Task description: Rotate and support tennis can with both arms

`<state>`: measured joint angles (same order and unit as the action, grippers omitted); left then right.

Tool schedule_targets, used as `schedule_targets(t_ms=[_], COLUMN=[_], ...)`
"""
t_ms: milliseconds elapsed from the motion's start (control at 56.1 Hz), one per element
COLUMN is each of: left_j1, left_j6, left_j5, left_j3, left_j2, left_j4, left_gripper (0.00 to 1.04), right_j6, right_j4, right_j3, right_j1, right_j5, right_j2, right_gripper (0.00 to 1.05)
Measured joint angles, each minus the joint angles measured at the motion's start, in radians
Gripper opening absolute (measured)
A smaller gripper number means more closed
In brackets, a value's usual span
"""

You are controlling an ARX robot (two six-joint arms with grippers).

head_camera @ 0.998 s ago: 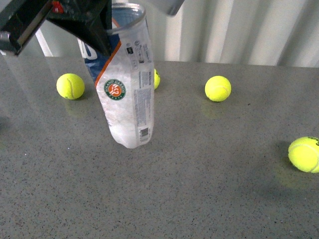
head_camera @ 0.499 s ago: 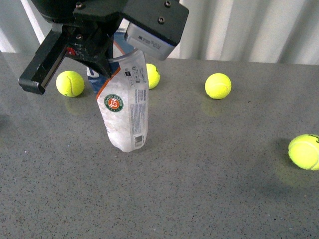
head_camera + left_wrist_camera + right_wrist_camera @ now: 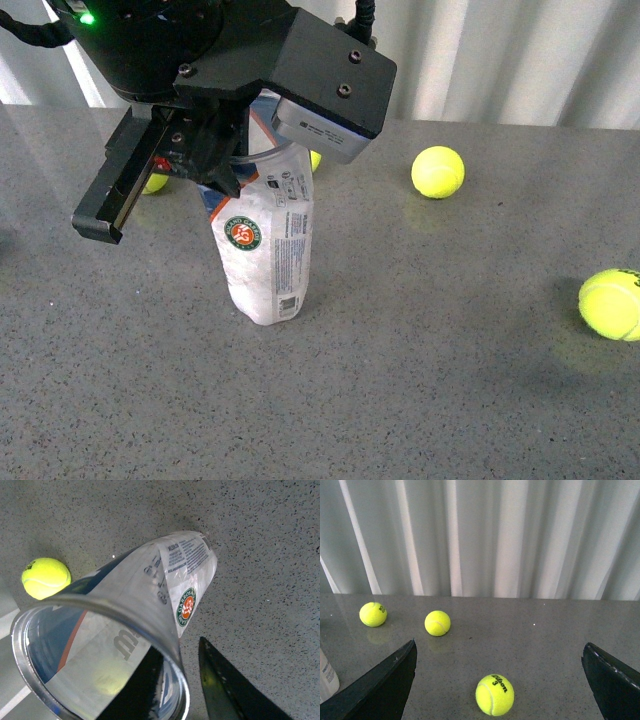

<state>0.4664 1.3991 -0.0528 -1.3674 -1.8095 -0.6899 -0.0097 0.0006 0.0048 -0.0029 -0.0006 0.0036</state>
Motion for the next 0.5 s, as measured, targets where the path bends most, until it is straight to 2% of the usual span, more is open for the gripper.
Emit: schedule_targets(t_ms=[214, 392, 499], left_j1=[-0.014, -0.066, -0.135], left_j6=[-0.033, -0.114, -0.227], left_j5=[0.046, 0.183, 0.298], left_j3=[-0.042, -0.127, -0.138], left_j2=[0.034, 0.114, 0.202], left_j4=[-0.057, -0.051, 0.089], left_gripper=[0.70, 0.98, 0.97], right_j6=[0.000, 0.000, 0.000], right_j4=[0.000, 0.000, 0.000], right_j3=[0.000, 0.000, 0.000], right_j1=[0.000, 0.000, 0.000], right_j5=[0.000, 0.000, 0.000], right_j2=[0.000, 0.000, 0.000], right_gripper=[0.98, 0.98, 0.98])
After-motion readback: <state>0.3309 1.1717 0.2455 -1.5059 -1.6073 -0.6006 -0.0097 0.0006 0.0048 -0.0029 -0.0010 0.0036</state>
